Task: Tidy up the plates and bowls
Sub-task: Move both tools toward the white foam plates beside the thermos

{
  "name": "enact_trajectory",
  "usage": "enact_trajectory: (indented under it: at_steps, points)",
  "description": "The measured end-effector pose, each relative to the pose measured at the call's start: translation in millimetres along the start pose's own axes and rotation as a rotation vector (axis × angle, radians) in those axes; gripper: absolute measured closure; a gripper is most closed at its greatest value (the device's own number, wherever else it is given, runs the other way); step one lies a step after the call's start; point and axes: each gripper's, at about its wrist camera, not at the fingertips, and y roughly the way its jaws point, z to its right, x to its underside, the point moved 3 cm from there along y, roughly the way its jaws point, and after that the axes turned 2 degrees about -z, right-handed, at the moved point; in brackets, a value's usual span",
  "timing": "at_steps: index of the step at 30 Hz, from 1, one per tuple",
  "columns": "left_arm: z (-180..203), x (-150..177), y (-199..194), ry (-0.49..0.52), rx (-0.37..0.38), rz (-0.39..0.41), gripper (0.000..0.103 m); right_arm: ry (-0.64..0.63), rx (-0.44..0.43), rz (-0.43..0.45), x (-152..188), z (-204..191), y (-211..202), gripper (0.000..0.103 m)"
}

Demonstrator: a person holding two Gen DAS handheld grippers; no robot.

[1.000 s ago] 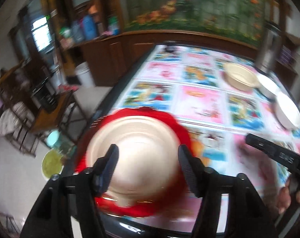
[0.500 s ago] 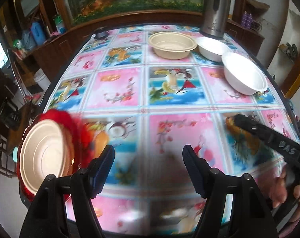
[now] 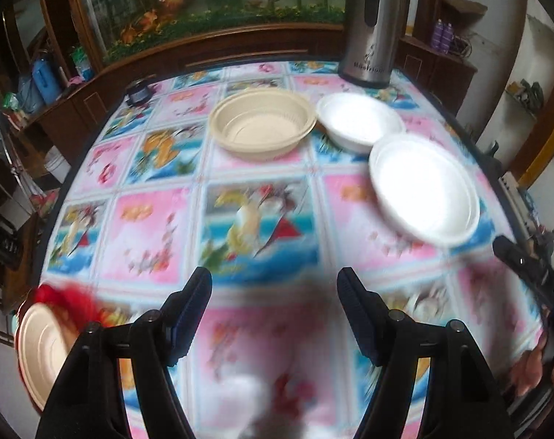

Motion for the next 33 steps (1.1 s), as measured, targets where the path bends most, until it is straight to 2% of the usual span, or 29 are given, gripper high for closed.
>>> enact_trajectory:
  at_steps: [3,11,18,21,23,27,31,33]
  points:
    - [8.0,-26.5,15.8,-0.024,0.004,-0.013,0.032,0.028,0.025,0.019,-19.1,11.6,1.8,0.077]
    - [22.7,-75.7,55.7,-0.106,0.067,-0.074,0.032,0.099,0.035,0.028,-47.2,32.7,18.4,0.077]
    - [27.1,-84.9,76.1,-0.18,0.124,-0.075,0.032,0.15,-0.049,0.072,-54.6,40.2,32.7,0.077]
    - [33.5,-83.0,81.5,-0.165,0.113,-0.061,0.032,0.105,-0.017,0.102,-55.7,36.2,30.0,0.077]
    - [35.8,-82.6,85.5,-0.151,0.116,-0.075,0.032,0.111,-0.029,0.099,-56.2,37.4,30.9,0.077]
    - [43.5,-79.8,87.6,-0.125,0.176,-0.084,0.032,0.115,-0.032,0.09,-57.1,38.4,34.9,0.077]
    - [53.4,-79.0,86.8,-0.109,0.288,-0.097,0.032,0.113,-0.021,0.081,-56.0,38.2,37.5,0.077]
    - [57.3,-78.2,89.3,-0.1,0.317,-0.109,0.032,0.114,-0.014,0.074,-55.2,38.5,39.4,0.077]
